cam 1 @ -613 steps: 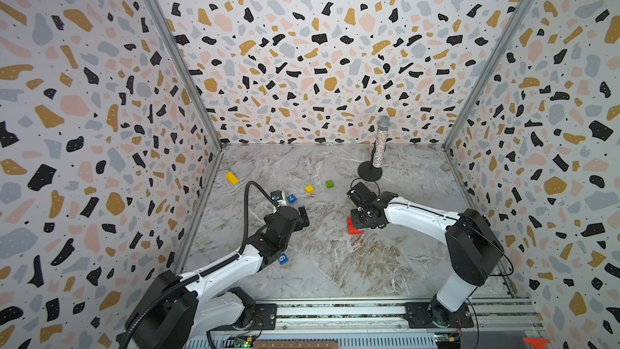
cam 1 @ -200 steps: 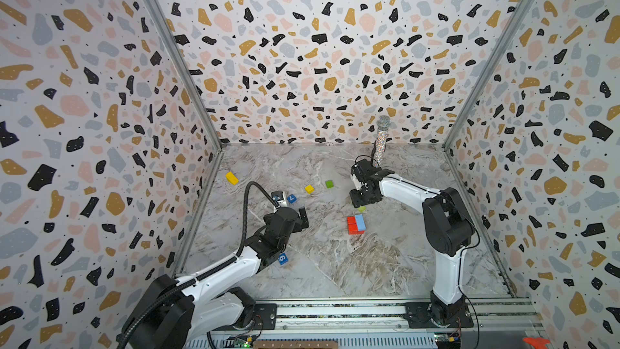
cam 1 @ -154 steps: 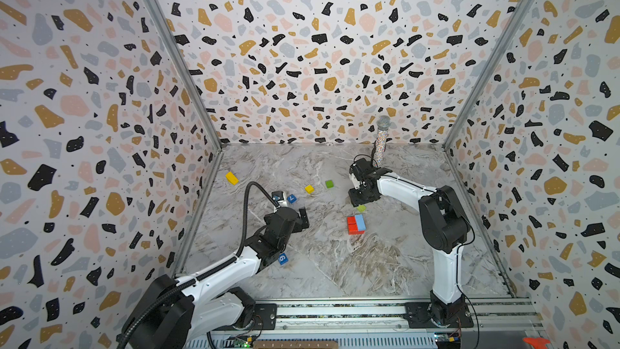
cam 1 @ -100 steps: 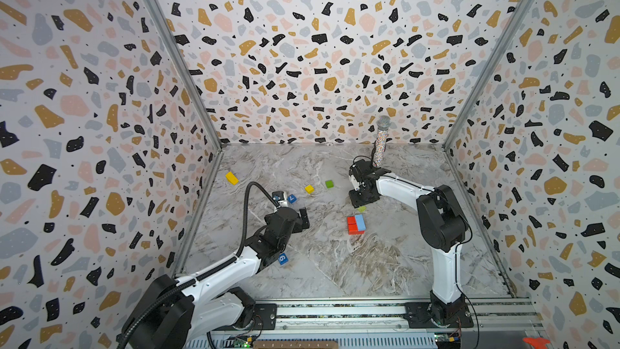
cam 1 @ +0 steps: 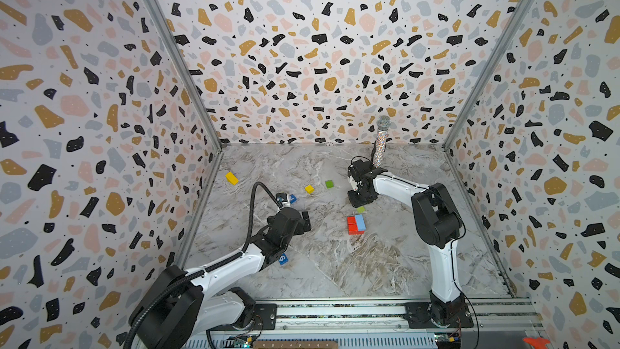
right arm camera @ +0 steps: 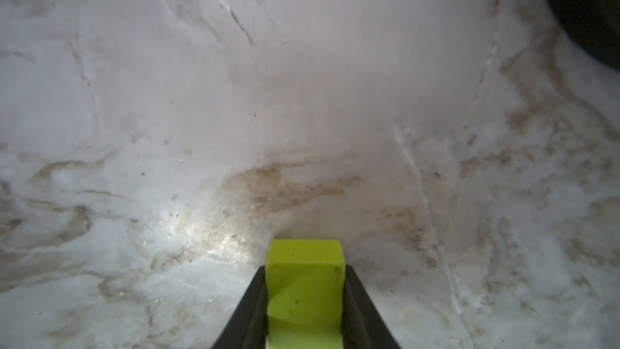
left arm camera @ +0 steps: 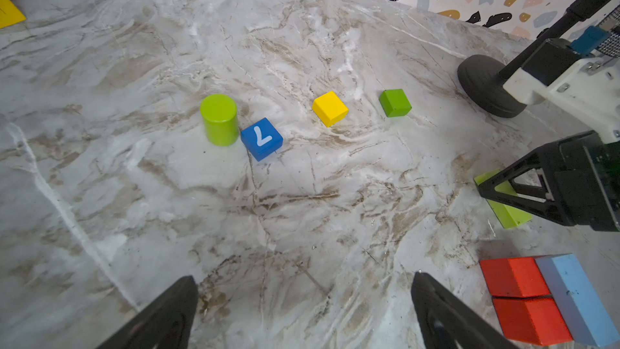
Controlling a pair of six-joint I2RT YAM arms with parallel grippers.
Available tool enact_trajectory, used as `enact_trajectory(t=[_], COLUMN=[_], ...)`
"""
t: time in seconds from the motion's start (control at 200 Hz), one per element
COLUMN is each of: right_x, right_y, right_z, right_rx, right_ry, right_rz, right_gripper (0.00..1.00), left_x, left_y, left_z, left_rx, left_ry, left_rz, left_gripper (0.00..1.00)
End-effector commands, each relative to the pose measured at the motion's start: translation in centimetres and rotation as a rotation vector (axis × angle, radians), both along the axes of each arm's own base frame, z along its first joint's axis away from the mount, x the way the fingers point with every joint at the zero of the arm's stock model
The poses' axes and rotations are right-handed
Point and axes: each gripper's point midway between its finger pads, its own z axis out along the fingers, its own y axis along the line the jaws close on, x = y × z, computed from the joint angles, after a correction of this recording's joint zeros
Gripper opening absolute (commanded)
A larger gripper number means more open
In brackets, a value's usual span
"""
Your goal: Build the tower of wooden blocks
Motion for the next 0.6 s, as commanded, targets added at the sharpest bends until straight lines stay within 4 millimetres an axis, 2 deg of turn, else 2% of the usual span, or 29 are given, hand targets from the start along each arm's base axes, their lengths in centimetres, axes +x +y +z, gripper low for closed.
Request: enact_trajectory(t=[0.0,0.26,0.446,0.591], right_x=[0.5,1.6,2.0,1.3], right_y=[0.5,2.8,5.1,7.5], right_z=[1.5,4.2,5.4,5.3], right_rx=[0.018,0.051,0.069,0.108], right_ry=[-0.01,-0.08,-0.093,-0.064], right_rz=[-0.013,-0.008,-0.017,-0.022], right_gripper=[0.28,0.23,0.22,0.22], left_x=[0.9,0.6,-0.3,-0.9], left_y=[-0.4,1.3,2.4,2.9], left_z=[1.9,4.1,4.0,3.6], left_rx=[-0.024,-0.019,-0.024,-0.033], left_ry=[-0.034,-0.039,-0.006,0.02], left_rz=[0.004,0.093,0.146,0.169], left_gripper=[1.0,1.0,1.0,1.0])
